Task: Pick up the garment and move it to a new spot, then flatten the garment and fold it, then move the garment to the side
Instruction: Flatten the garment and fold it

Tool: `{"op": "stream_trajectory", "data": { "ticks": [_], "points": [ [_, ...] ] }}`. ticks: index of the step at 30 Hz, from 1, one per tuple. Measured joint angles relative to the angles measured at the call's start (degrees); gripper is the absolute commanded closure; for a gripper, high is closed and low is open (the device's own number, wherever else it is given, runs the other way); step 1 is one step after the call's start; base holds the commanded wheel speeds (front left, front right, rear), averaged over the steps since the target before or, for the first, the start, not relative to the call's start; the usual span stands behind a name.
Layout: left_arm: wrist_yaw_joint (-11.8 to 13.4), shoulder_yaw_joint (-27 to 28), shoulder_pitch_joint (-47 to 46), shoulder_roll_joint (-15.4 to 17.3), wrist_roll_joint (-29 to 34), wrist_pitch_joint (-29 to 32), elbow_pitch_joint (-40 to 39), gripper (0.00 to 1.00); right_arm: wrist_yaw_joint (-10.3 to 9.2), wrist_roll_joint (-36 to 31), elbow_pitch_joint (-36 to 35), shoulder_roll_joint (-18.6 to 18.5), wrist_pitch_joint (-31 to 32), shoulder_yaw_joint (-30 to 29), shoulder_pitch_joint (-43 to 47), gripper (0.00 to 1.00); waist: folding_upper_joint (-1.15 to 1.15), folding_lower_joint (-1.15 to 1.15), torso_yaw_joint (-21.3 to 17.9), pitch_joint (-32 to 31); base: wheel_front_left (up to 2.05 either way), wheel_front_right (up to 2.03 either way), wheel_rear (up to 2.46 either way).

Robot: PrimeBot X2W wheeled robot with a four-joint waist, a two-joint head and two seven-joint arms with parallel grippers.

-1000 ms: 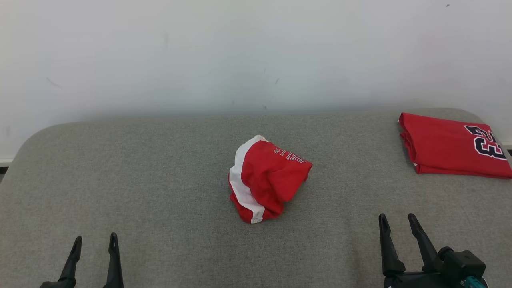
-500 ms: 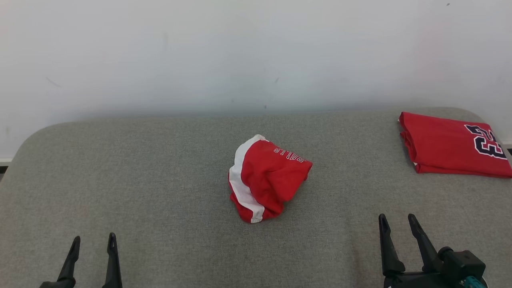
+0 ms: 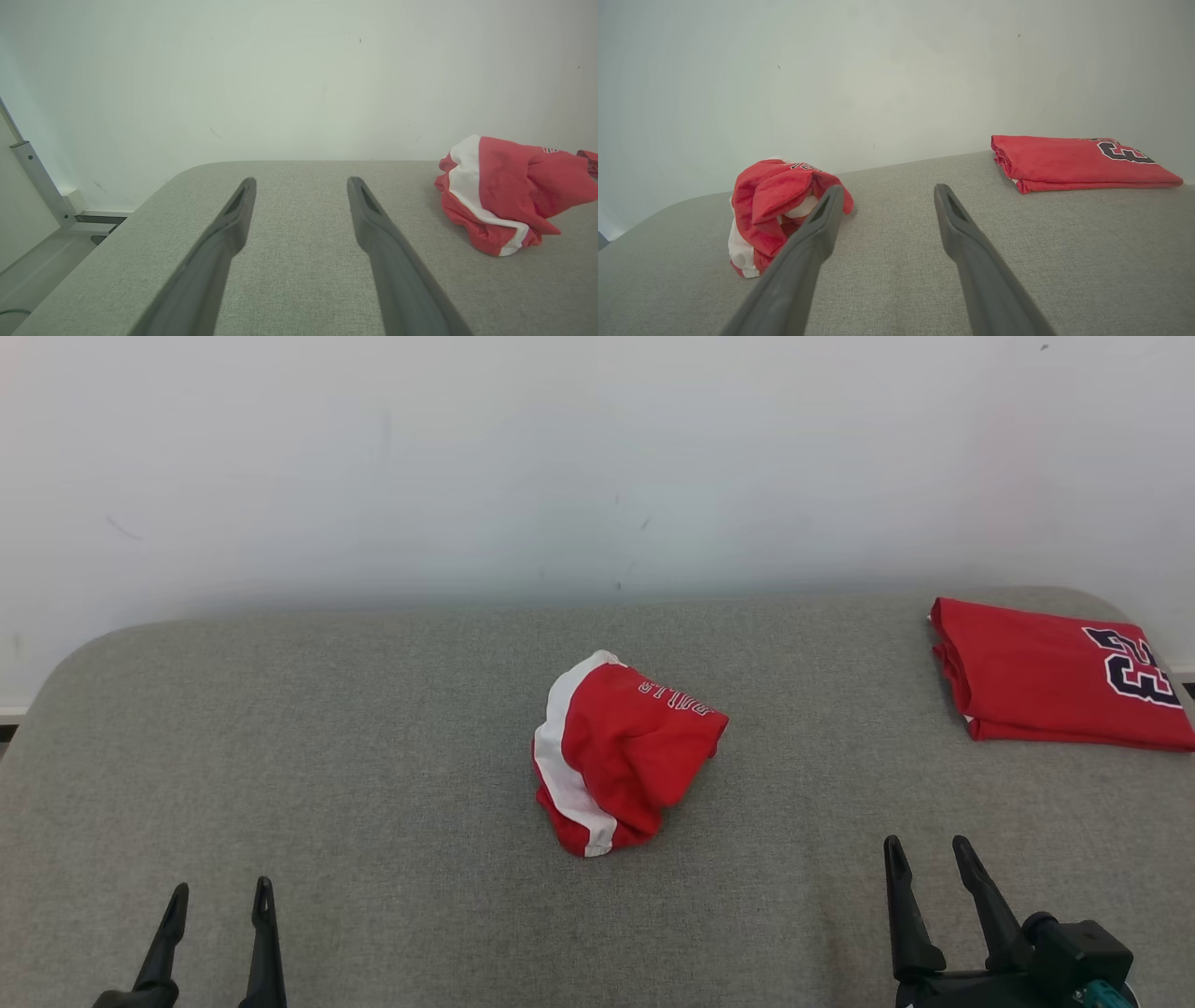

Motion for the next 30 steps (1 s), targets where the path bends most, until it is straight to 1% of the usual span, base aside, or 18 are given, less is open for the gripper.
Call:
{"op": "stream_trajectory", "data": {
  "ticks": [7, 22, 26, 30],
  "points": [
    [0.46, -0.12, 0.04, 0.27, -0.01, 0.12, -0.37, 0.0, 0.0, 0.0, 0.03, 0.0, 0.0, -0.01, 0.0, 0.0, 0.0, 0.0, -0.13, 0.11, 0.0, 0.0, 0.0],
    [0.42, -0.65, -0.09, 0.82, -0.19, 0.36, -0.59, 0.0, 0.0, 0.0, -0.16, 0.01, 0.02, 0.2, -0.09, 0.0, 0.0, 0.0, -0.77, 0.78, 0.0, 0.0, 0.0],
    [-0.65, -1.77, -2.29, 0.87, -0.19, 0.98, 0.07, 0.0, -0.01, 0.0, -0.14, 0.02, 0.08, 0.81, -0.55, 0.0, 0.0, 0.0, -2.0, 1.33, 0.0, 0.0, 0.0],
    [-2.15, -3.52, -5.65, 0.34, -0.15, 2.09, 1.64, 0.0, 0.0, 0.01, -0.14, 0.02, 0.0, 0.8, -1.18, 0.0, 0.0, 0.0, -4.06, 2.16, 0.0, 0.0, 0.0]
  ]
}}
